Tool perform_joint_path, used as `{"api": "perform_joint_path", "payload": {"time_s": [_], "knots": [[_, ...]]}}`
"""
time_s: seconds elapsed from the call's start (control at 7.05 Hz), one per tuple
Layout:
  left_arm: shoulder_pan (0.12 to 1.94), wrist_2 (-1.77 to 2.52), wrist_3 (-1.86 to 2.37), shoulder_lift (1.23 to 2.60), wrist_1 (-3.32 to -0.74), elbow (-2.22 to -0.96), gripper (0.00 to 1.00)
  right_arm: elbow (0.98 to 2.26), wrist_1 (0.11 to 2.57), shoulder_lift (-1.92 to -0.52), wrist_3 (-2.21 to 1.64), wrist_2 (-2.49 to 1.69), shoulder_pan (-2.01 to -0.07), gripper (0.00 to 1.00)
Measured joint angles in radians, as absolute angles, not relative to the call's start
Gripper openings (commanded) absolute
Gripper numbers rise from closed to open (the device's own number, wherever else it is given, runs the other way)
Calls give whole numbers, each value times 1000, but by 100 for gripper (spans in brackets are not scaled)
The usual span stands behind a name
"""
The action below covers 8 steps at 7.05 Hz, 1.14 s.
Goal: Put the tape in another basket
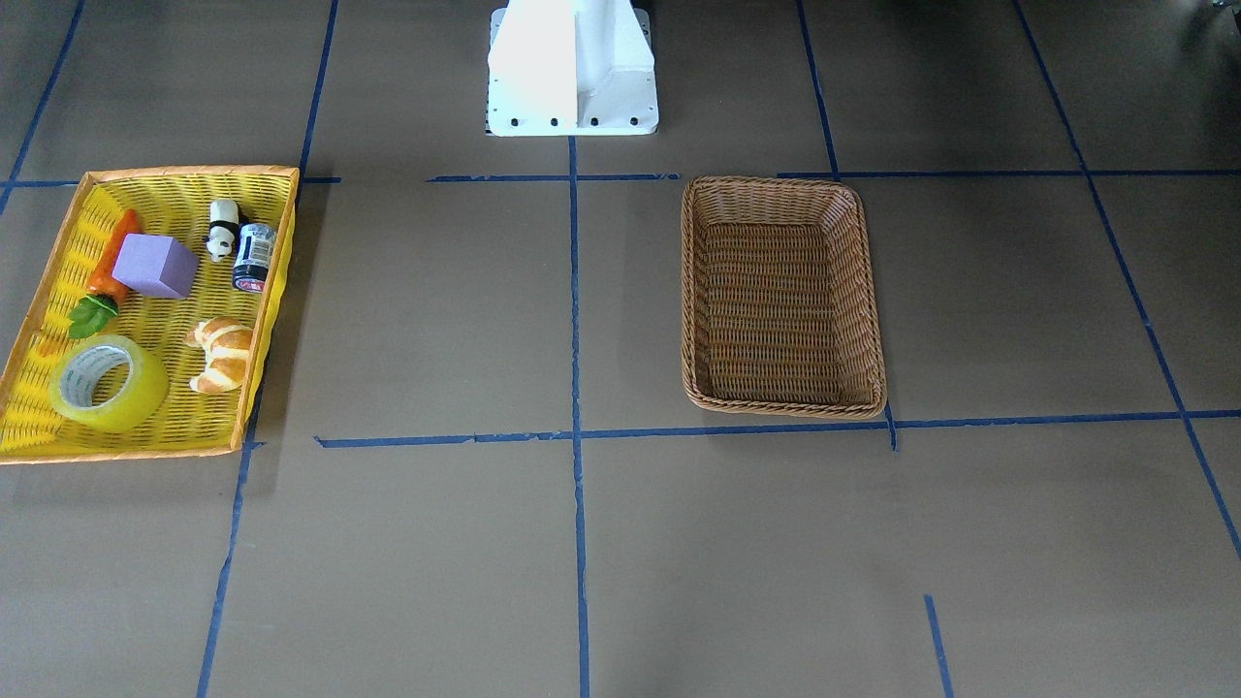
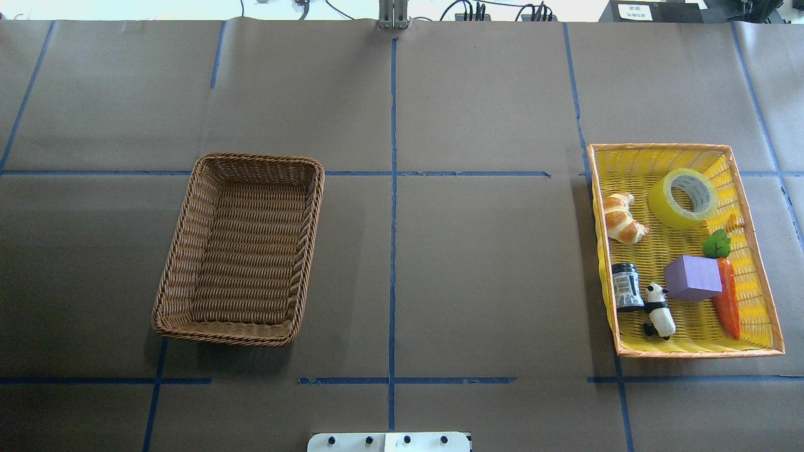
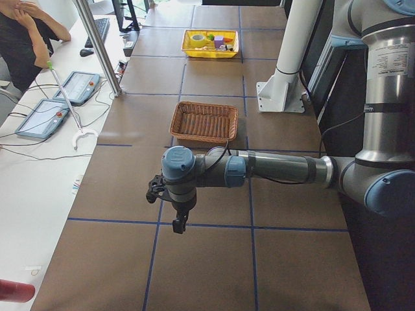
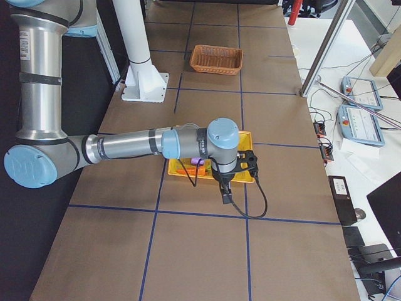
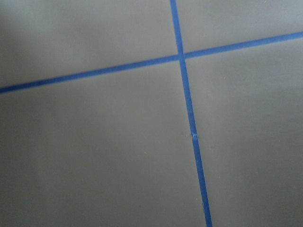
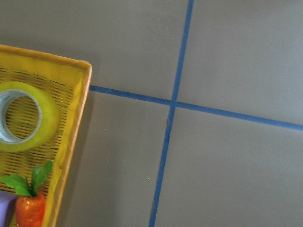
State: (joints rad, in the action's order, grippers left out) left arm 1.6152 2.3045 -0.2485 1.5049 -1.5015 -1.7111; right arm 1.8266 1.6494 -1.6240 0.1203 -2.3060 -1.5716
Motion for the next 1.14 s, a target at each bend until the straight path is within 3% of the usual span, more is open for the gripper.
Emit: {"api": "perform_joint_path", "payload": {"time_s": [0.57, 1.14], "knots": [[1615, 2308, -253, 1506, -1525, -1713, 100, 1818, 1637, -1478, 122, -2305, -1368, 100], [1615, 2310, -252, 1506, -1546, -1710, 100, 1695, 1437, -1463, 89, -2306, -1272, 100]]}}
